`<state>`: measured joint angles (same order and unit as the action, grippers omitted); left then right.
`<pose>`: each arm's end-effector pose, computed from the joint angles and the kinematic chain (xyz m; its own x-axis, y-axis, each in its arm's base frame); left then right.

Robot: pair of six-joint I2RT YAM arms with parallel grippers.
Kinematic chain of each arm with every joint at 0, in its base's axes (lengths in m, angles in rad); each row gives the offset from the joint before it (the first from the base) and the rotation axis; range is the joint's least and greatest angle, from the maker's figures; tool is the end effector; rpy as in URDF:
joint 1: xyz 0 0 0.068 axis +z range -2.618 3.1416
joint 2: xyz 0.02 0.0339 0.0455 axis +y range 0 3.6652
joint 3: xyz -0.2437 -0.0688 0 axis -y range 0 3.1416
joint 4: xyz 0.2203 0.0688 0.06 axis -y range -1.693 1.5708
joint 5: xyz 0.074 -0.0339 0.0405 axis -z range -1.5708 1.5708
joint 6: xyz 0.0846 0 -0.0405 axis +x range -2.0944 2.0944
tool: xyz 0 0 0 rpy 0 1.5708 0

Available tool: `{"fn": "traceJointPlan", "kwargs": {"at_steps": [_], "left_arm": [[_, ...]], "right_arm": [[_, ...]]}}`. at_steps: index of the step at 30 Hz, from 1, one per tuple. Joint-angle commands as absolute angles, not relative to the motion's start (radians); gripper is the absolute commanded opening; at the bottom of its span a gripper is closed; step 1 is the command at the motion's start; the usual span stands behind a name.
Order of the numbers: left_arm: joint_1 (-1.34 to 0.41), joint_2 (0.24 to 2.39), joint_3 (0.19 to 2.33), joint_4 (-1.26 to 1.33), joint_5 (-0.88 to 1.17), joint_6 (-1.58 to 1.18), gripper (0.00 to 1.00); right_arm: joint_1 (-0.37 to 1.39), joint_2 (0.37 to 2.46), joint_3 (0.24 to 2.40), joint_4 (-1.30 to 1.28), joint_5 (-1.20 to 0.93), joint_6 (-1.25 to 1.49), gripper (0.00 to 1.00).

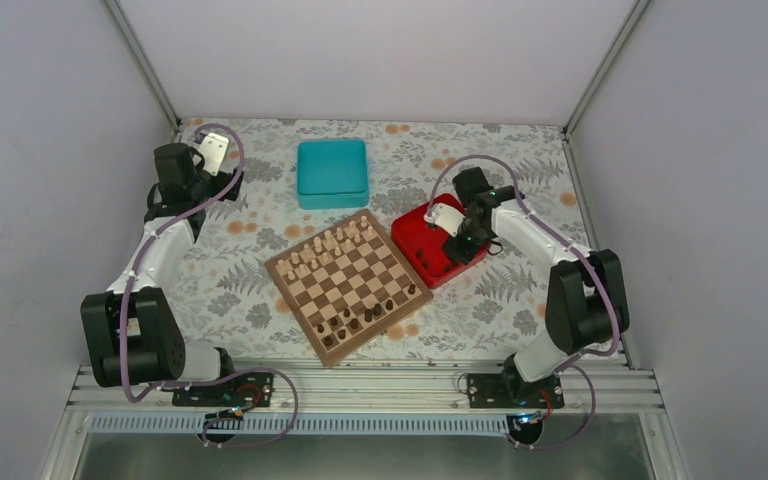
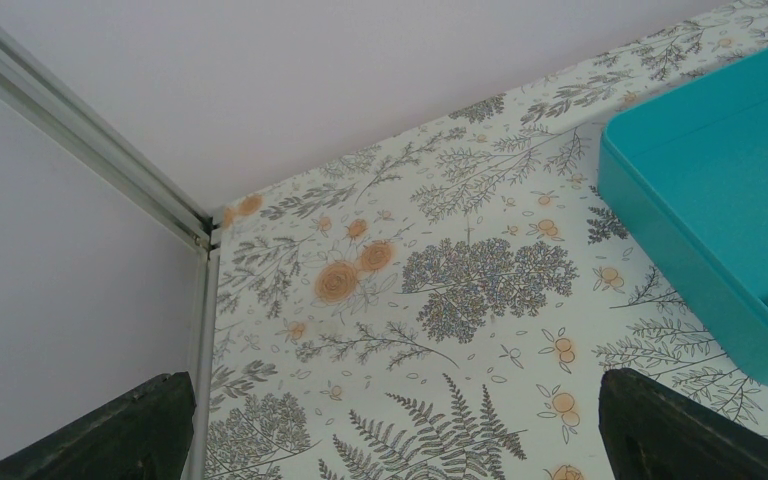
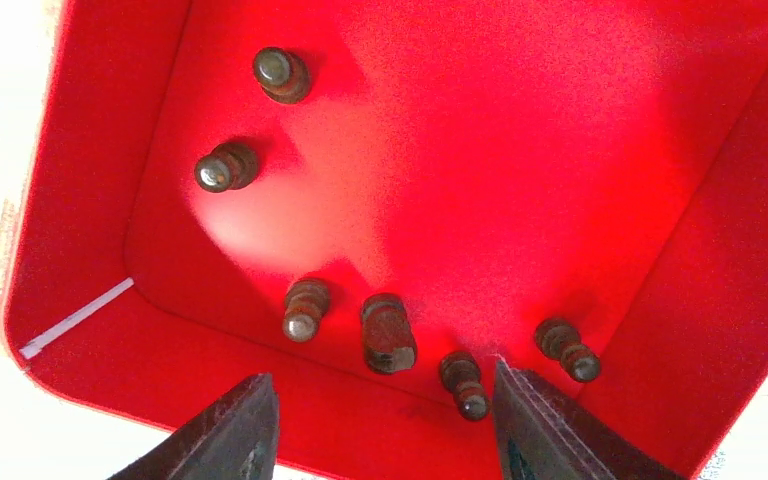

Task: Set up the chess pieces on the board
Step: Pick up the chess piece from the storage box.

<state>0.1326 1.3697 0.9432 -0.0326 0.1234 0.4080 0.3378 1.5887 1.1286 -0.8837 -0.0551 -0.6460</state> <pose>0.3367 0.0344 0.2458 -0.4119 0.3423 -0.8445 0.1542 0.9396 0.3056 0.2665 0.0985 0.1587 -0.5278 -0.8225 -0.2120 -0.8270 0.5546 -0.0926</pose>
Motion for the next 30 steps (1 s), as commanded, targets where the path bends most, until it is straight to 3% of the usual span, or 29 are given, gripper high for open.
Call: {"fn": "traceJointPlan", "kwargs": {"at_steps": [1,30], "left_arm": [[0.13,1.35,0.952,-0.023,0.129,0.408,1.0],[0.132,1.335,0.943,-0.02,0.144,0.407,1.0]], "right_arm": [[0.327,1.613,1.13,-0.895,-0.024,-0.636,0.56],[0.322,1.726,1.165,-0.935,-0.011,-0.599,0.48]]}}
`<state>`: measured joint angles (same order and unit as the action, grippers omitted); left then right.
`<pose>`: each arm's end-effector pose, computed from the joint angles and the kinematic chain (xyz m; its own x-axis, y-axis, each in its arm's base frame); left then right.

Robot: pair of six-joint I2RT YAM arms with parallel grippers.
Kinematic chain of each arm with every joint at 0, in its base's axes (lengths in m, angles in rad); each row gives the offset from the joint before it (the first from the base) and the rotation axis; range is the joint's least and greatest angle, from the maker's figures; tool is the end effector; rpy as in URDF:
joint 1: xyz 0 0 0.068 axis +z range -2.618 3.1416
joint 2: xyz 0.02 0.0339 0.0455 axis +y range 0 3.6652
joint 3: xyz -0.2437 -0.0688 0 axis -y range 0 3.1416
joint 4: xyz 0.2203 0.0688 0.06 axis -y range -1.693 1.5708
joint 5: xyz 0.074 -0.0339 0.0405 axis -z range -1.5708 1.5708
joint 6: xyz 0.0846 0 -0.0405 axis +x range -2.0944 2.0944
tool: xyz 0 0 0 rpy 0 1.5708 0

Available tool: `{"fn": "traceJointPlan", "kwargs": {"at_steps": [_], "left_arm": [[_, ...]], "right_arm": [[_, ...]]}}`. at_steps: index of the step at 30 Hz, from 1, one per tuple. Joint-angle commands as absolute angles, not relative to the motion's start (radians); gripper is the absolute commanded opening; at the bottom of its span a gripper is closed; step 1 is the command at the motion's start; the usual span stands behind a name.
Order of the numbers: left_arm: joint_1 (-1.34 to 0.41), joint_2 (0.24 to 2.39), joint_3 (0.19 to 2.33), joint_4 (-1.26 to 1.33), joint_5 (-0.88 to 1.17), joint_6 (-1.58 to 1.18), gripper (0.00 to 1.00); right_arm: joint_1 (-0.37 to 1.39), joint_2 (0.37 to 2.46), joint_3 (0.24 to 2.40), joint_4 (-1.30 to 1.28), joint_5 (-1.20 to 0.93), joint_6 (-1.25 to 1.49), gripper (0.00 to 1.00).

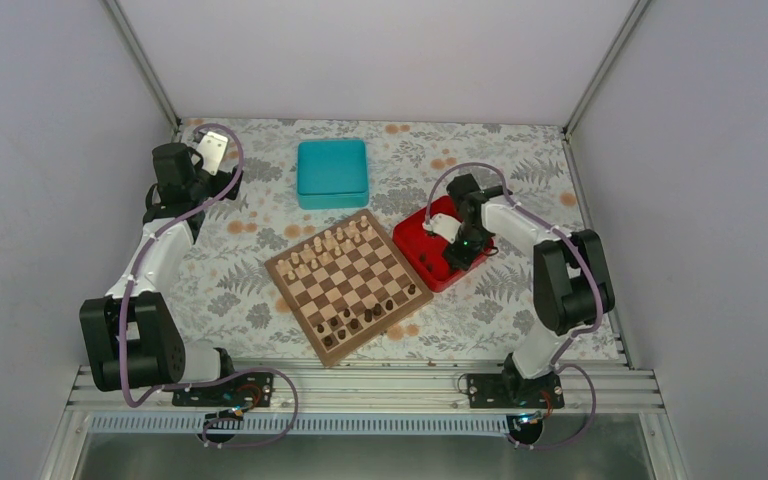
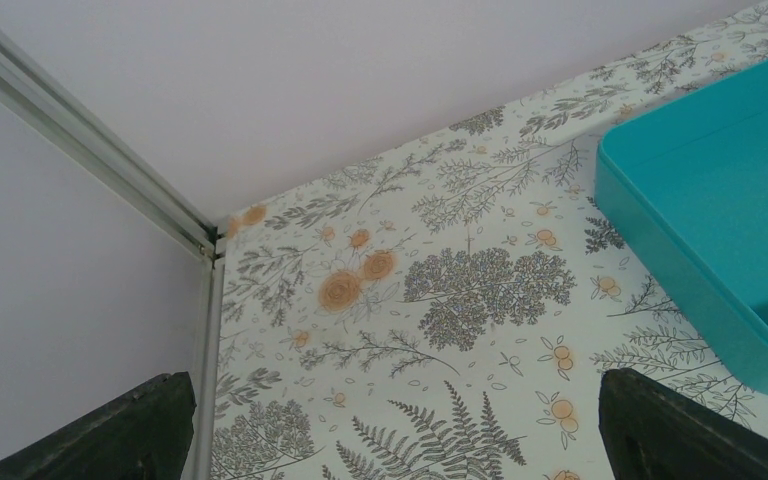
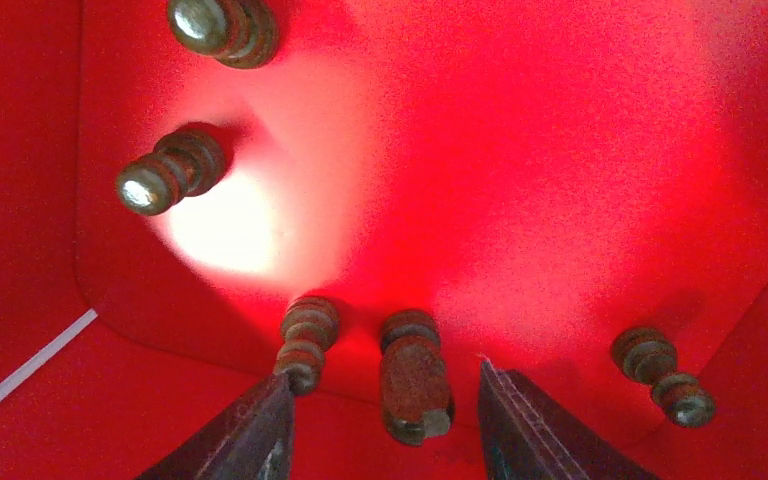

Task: Set up the chess pieces on the board
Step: Pick up the chess piece from the storage box.

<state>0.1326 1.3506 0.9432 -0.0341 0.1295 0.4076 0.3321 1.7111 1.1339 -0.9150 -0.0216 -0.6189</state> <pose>0.3341 0.0335 0.2517 -0.3949 0.3439 -0.8519 0.1538 0.9390 0.3077 0.2678 0.0943 0.1268 -0.5776 -0.8127 -0.0764 -0.8135 0.5808 -0.0280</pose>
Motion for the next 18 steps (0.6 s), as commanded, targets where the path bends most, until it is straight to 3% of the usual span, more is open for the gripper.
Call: {"fn": "traceJointPlan", "kwargs": {"at_steps": [1,10,18], "left_arm": [[0.132,1.335,0.944,-0.019,0.143,0.407,1.0],[0.132,1.337,0.942,-0.015,0.149,0.407,1.0],[0.133,1.337,0.943,-0.018,0.158,0.408,1.0]], "right_arm": [[0.322,1.728,1.17,-0.939,-0.009,-0.597,0.48],[0.305,1.74,1.186,-0.972,0.007,-0.58,0.4],[0.296,1.728,1.174,-0.981,0.0,-0.58,0.39]]}}
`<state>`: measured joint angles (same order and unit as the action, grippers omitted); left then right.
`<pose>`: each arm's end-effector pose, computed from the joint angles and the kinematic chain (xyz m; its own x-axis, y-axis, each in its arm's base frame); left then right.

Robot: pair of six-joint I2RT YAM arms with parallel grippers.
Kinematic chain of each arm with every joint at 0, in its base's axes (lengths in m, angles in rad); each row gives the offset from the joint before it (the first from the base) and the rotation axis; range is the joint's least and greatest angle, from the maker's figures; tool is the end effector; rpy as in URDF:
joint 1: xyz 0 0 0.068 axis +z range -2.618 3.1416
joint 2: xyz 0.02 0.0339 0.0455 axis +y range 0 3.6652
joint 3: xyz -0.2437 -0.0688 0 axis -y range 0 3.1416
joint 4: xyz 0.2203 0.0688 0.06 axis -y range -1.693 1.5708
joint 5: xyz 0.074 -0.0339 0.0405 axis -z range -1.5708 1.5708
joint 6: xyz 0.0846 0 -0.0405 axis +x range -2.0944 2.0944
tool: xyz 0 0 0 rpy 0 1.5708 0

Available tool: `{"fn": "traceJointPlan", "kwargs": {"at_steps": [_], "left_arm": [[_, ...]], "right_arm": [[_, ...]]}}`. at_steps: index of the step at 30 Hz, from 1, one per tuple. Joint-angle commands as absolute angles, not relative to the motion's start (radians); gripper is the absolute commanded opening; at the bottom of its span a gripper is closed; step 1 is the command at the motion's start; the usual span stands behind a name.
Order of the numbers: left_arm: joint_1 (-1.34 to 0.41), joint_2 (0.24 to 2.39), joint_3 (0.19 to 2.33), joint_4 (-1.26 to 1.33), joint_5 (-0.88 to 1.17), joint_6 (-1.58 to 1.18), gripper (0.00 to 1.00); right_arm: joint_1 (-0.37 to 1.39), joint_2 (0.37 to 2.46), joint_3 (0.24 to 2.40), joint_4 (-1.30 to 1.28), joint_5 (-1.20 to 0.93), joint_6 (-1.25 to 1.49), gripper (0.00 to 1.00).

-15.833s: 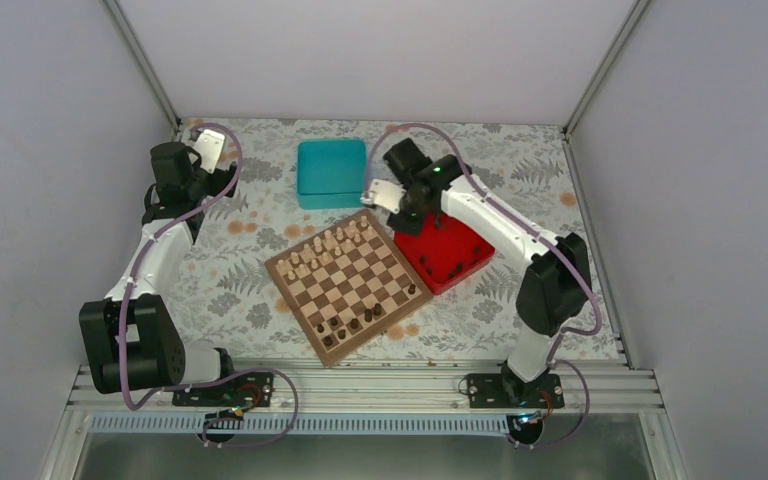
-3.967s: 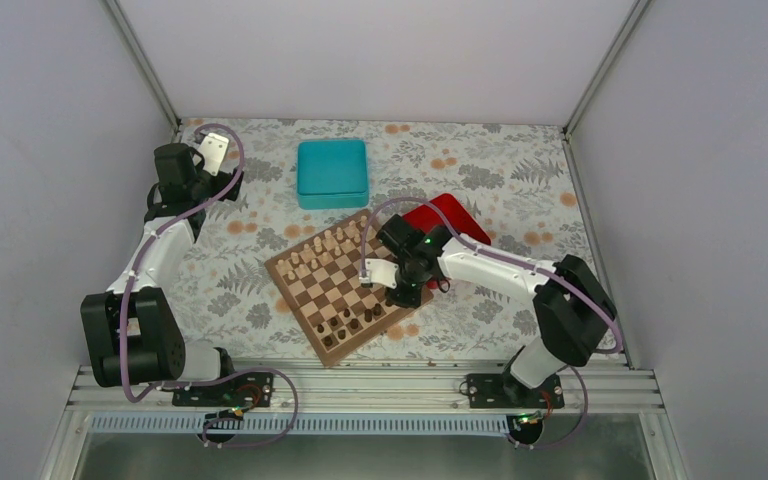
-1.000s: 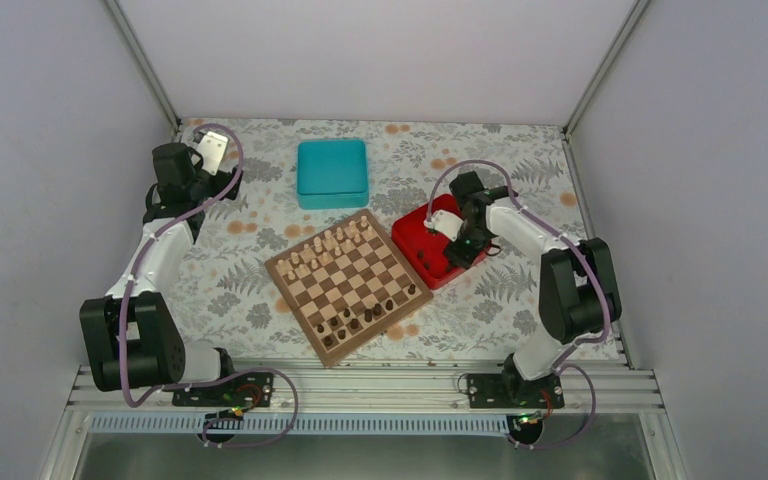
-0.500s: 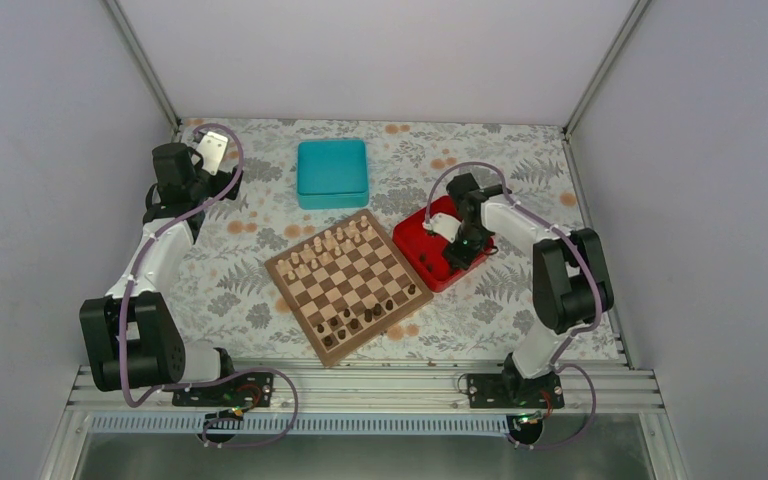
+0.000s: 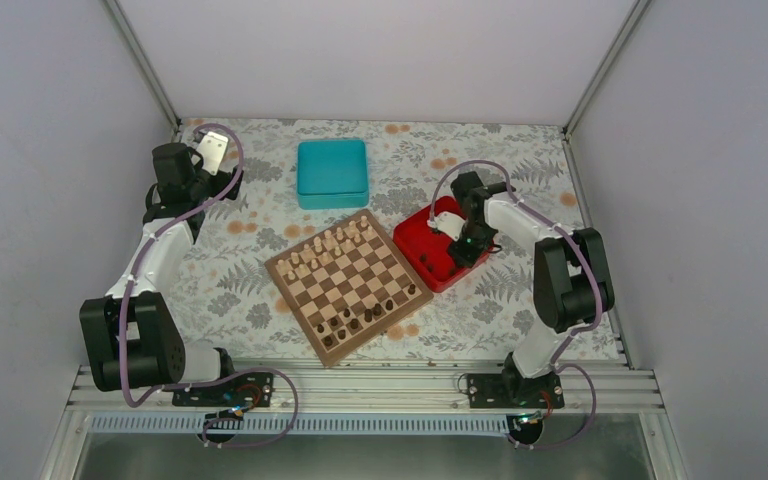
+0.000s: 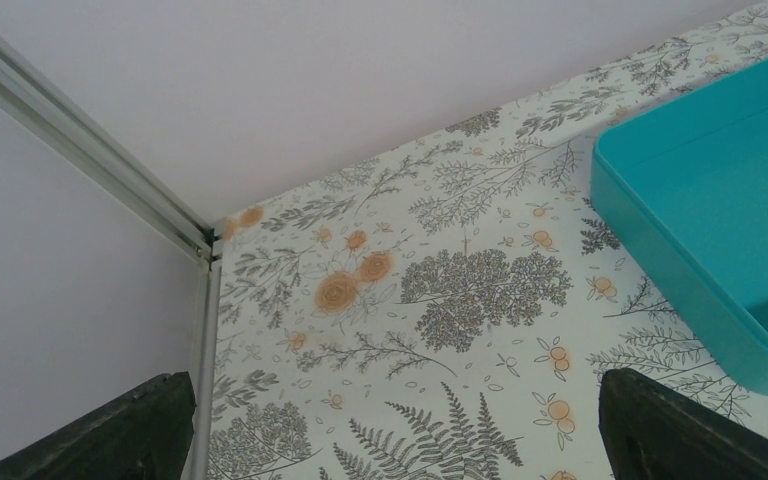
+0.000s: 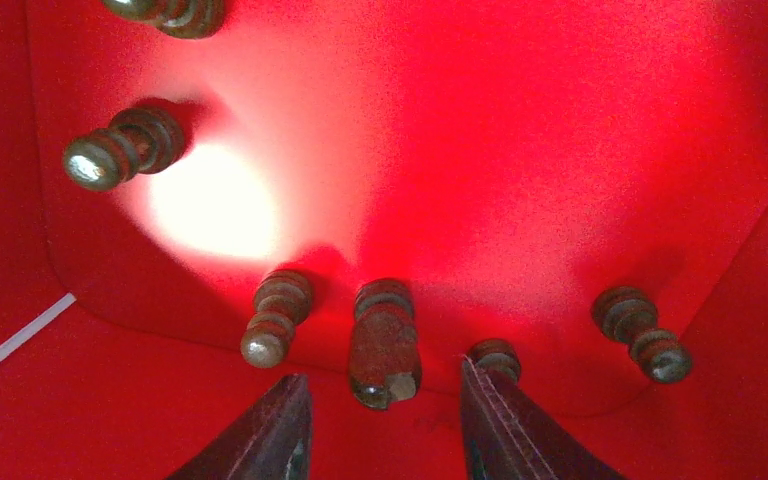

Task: Set up the chess pieces on the board
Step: Pick up the chess piece from the storage box.

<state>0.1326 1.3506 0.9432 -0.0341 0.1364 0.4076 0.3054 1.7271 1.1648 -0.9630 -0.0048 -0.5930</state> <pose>0.3341 0.0330 0.2517 -0.3925 0.3439 -0.8531 0.1595 0.9389 0.3051 0.2703 0.0856 0.1291 -0.6219 -0.7820 -0.0404 -0.7819 0.6230 -0.0214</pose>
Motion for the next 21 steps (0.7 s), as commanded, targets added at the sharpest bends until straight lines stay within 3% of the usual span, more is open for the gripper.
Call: {"fn": "traceJointPlan", "kwargs": {"at_steps": [1,7,21], "left_arm": [[0.132,1.337,0.942,-0.018,0.158,0.408,1.0],[0.133,1.338,0.94,-0.017,0.157,0.408,1.0],[0.133,1.332,0.937,-0.016,0.158,0.407,1.0]], "right_arm": [[0.297,1.729,1.171,-0.98,-0.005,-0.582,0.39],[0.297,1.746,1.16,-0.969,-0.021,-0.582,0.36],[0.297,1.731,1.175,-0.964,-0.033,-0.581,0.16]]}}
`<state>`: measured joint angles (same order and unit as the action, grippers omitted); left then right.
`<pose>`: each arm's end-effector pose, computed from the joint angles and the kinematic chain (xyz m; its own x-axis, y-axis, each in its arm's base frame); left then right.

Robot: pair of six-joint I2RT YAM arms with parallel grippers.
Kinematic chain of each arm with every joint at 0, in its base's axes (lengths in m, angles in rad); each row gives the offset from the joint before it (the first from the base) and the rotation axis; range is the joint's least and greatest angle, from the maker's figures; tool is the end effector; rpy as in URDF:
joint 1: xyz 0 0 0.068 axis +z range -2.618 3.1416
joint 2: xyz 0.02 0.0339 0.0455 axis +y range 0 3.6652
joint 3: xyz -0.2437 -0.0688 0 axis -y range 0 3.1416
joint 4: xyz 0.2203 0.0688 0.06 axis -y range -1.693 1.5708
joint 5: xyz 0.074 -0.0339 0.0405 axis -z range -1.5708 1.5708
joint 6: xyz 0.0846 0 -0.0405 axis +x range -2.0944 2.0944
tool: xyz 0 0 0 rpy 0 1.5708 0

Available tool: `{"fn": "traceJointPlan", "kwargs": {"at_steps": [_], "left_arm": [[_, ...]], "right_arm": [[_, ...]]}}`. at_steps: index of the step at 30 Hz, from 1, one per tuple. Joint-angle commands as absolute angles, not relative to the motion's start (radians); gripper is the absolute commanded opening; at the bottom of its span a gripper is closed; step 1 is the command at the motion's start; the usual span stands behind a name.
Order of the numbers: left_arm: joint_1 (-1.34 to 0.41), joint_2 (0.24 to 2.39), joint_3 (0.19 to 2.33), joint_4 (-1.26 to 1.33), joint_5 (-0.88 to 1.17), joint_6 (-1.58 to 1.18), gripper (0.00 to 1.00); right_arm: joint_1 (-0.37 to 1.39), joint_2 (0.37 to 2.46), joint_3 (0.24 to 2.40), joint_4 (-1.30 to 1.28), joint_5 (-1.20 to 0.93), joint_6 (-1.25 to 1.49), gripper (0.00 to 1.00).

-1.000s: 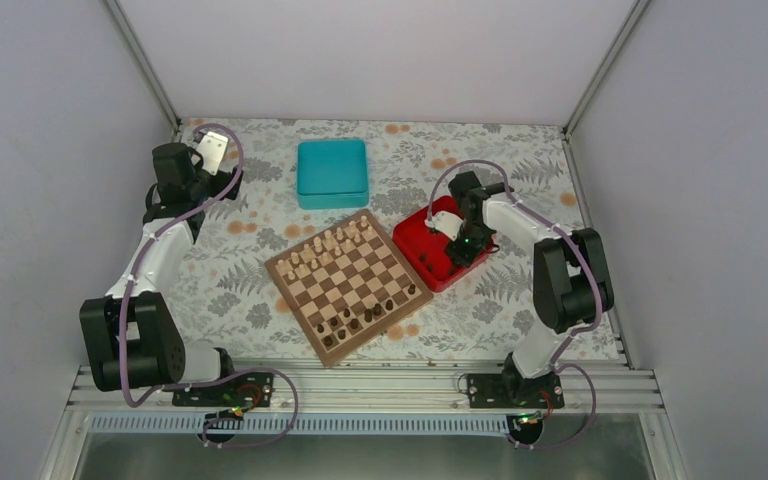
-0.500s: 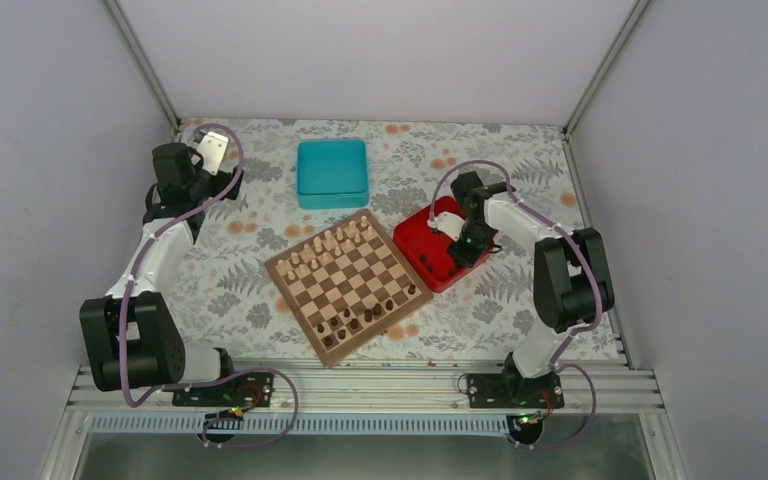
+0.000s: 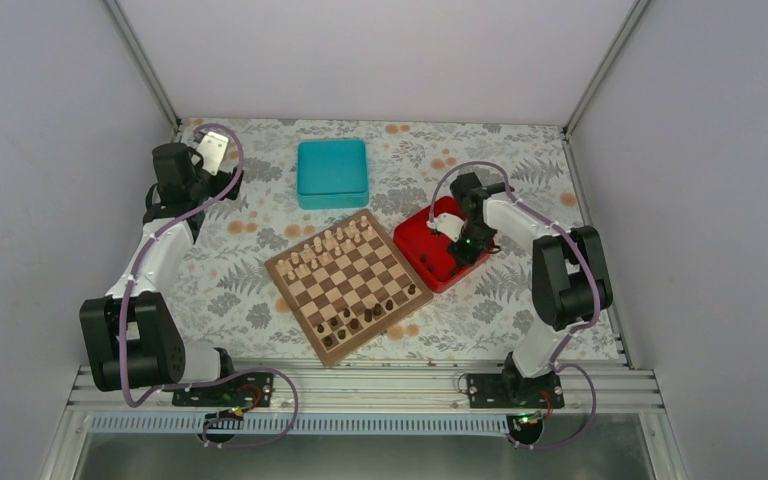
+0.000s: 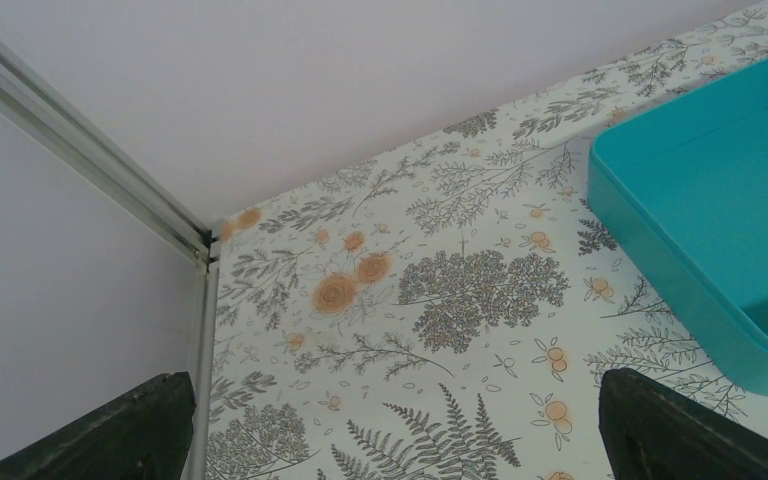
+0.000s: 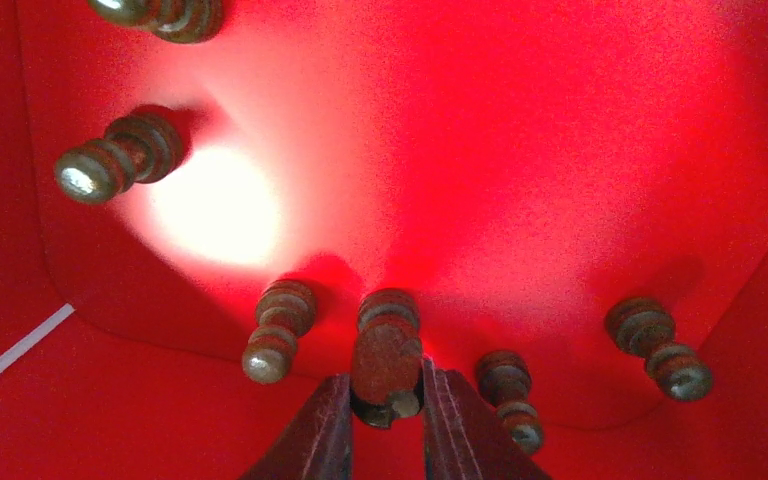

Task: Set up the chess pieces on the board
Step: Pick up the chess piece from the storage box, then place the chess piece on the chessboard.

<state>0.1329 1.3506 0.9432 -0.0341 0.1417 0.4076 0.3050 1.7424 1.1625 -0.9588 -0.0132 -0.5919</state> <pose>0.3341 0.0326 0.2517 -0.3907 0.3437 -0.8540 0.1636 0.9388 0.3030 0.2704 0.0863 0.1246 -0.6234 -0.7812 -0.0340 -0.7814 0.6239 -0.0070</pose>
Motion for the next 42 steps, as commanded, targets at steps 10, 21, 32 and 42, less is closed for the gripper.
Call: {"fn": "traceJointPlan", "kwargs": {"at_steps": [10,21,32,42], "left_arm": [[0.133,1.324,0.937,-0.015,0.158,0.405,1.0],[0.135,1.327,0.938,-0.014,0.158,0.404,1.0],[0.135,1.325,0.945,-0.018,0.151,0.404,1.0],[0.135,1.322,0.948,-0.021,0.146,0.403,1.0]], "right_arm": [[0.298,1.686,1.302,-1.062,-0.027,-0.593,0.1],[0.369,1.689,1.399,-1.136,-0.039,-0.603,0.1],[0.595,1.629,1.385,-1.161,-0.079,-0.549,0.11],[0.758,1.629,1.315,-1.125,-0.126,-0.507,0.12]]}}
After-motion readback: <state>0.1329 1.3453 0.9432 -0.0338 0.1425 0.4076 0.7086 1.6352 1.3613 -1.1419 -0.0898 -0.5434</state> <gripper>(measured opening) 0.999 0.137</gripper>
